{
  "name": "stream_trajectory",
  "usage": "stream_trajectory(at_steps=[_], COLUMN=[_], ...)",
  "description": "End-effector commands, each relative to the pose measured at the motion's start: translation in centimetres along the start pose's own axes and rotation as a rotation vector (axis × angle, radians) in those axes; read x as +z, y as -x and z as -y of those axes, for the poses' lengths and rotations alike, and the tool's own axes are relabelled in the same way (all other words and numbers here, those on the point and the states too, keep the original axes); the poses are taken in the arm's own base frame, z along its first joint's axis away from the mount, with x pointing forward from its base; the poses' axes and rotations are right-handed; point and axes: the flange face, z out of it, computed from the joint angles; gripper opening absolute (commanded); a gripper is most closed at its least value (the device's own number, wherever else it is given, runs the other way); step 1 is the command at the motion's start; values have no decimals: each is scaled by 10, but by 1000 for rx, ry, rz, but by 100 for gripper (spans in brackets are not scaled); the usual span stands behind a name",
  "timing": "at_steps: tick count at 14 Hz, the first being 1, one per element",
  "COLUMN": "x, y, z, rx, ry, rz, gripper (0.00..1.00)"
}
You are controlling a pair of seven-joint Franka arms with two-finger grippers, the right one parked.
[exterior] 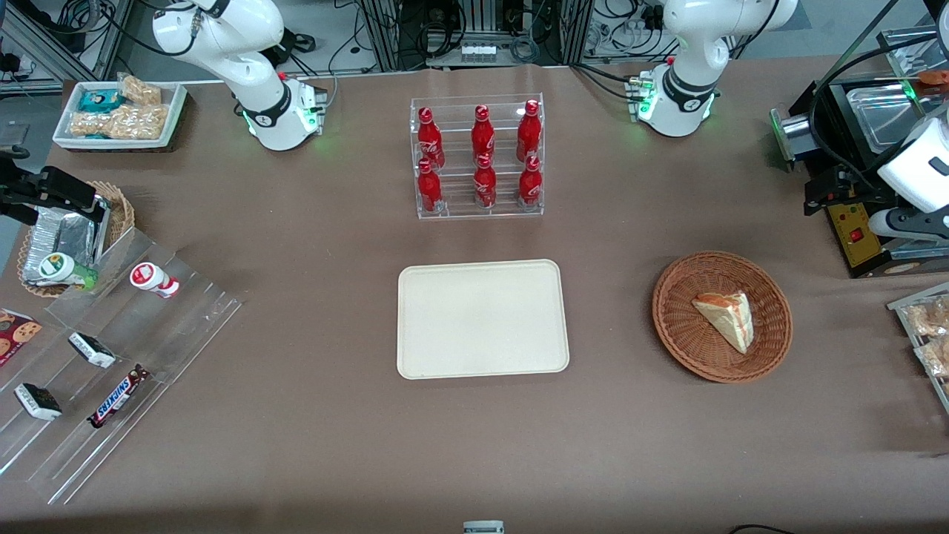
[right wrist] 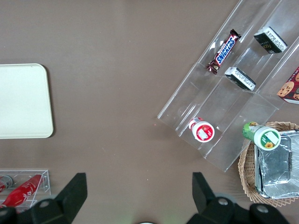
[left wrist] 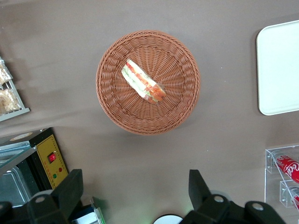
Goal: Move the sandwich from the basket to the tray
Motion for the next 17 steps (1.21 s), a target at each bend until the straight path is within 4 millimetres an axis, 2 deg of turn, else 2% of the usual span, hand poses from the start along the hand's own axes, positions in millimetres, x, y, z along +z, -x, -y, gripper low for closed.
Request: stream_trajectory(at_steps=[1,5,9,13,17], x=[-4,-3,10,61,141], y=[-1,0,3,0,-5], z=[0,2,5,6,5], rx=[-11,-14,-17,-17,-18], ry=[1,1,5,12,8], rz=[10,20,78,138,123], gripper=[100,100,100,100,100])
